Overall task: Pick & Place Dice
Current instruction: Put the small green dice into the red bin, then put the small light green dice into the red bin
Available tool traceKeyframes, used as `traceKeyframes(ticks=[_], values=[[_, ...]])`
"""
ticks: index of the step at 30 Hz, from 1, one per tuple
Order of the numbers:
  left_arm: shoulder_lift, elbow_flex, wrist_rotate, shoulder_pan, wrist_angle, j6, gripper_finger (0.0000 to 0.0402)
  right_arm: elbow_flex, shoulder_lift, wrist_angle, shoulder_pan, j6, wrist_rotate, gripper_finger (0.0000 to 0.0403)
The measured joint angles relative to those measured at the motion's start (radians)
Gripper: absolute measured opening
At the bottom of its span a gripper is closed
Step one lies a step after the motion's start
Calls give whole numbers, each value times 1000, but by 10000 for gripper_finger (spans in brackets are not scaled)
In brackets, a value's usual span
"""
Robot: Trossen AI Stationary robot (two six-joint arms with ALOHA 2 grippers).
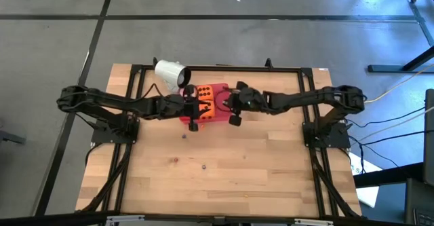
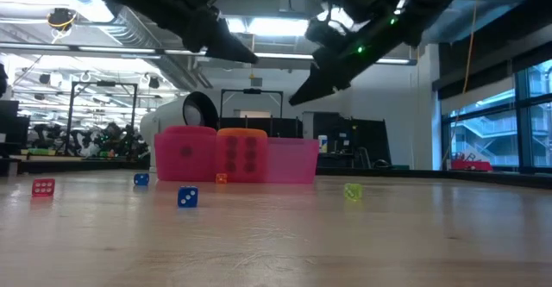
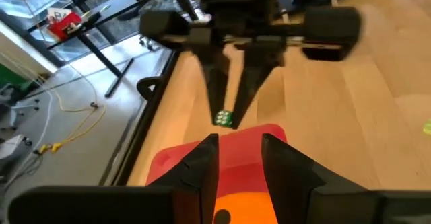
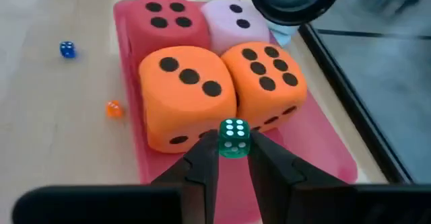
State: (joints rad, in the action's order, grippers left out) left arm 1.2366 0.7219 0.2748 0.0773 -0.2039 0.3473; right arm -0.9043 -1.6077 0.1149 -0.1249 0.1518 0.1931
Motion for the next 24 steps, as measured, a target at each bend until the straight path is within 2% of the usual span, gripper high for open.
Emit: traceKeyframes(ticks=[4,8,10,14,19,24], values=[[-31,0,129,-55,34,0,109,0,-53,23,-71,15,-61,86],[-66,0,264,-112,67,12,105,0,-109,44,-110,117,-152,100],[-76,0,303,-133,73,13,105,1,-133,83,-117,147,-159,113],[-82,0,318,-158,84,13,104,0,-153,146,-135,156,-160,158],[-82,0,319,-164,97,15,105,0,-145,147,-143,148,-110,212],[-82,0,319,-160,104,15,106,-18,-126,132,-123,132,-103,231]])
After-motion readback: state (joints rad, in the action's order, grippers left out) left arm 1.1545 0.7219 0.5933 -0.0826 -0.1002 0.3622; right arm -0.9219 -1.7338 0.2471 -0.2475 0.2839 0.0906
